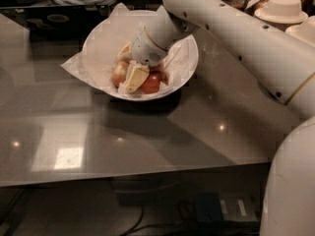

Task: Pick apple from white bowl

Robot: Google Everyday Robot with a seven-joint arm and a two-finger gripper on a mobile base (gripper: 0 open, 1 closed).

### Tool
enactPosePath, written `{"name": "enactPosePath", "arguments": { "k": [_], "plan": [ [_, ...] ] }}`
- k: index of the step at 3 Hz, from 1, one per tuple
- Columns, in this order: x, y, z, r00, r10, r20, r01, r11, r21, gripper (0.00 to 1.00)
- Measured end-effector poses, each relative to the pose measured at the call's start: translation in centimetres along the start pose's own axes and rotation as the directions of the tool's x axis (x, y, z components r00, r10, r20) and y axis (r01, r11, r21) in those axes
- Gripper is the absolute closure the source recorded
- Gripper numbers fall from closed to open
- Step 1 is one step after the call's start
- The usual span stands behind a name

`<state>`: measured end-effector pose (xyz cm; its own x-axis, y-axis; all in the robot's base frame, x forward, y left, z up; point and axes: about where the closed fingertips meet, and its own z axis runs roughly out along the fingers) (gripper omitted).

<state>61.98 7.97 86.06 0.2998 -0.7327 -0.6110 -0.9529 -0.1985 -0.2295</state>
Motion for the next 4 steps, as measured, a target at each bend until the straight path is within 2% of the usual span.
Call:
{"name": "enactPosePath", "arguments": {
  "k": [1, 2, 4],
  "plan": [
    [0.19, 0.07, 0.43, 1.0, 0.005, -0.003, -0.005, 0.9999, -0.009, 0.35],
    [0.43, 0.18, 0.81, 1.0, 0.013, -0.006, -0.013, 0.9998, -0.016, 0.5],
    [0.65, 0.32, 1.1, 1.0, 0.022, -0.007, -0.022, 0.9995, -0.022, 0.94]
  ]
}}
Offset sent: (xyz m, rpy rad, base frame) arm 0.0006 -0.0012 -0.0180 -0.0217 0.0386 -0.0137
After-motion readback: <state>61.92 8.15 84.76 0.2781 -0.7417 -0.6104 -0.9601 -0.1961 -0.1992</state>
